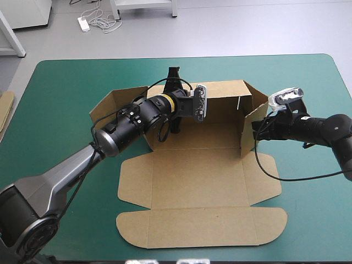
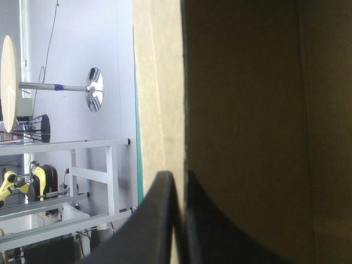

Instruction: Fold the box

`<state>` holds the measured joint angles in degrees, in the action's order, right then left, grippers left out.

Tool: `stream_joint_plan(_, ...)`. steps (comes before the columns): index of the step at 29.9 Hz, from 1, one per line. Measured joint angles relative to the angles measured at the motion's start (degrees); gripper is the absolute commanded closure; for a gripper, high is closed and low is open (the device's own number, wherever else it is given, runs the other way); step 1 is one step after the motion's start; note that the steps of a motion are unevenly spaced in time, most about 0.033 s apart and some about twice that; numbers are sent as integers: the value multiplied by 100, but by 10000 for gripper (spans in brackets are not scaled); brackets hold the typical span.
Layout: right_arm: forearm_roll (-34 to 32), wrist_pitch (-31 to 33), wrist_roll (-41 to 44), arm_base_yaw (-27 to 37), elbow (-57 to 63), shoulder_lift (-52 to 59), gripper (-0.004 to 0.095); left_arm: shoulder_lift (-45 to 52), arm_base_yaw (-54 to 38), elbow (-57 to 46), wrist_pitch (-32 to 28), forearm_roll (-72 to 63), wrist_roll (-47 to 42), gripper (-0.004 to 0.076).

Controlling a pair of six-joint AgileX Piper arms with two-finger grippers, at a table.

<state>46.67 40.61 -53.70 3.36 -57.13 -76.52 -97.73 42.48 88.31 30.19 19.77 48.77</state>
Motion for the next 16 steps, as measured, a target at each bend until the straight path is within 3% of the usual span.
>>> stream_joint_plan(4, -12, -275, -213, 0, 60, -9, 496, 0, 0, 0, 7, 0, 0, 733)
stream_joint_plan(10, -318, -540, 143, 217, 22, 362, 496, 0, 0, 0, 12, 0, 0, 733)
stream_joint_plan(13, -612, -547, 810, 462, -313, 663, 496, 0, 0, 0, 20, 0, 0, 733)
stream_joint_plan(16, -1269, -129, 2228, 739, -1142, 647, 496, 0, 0, 0, 19, 0, 0, 733)
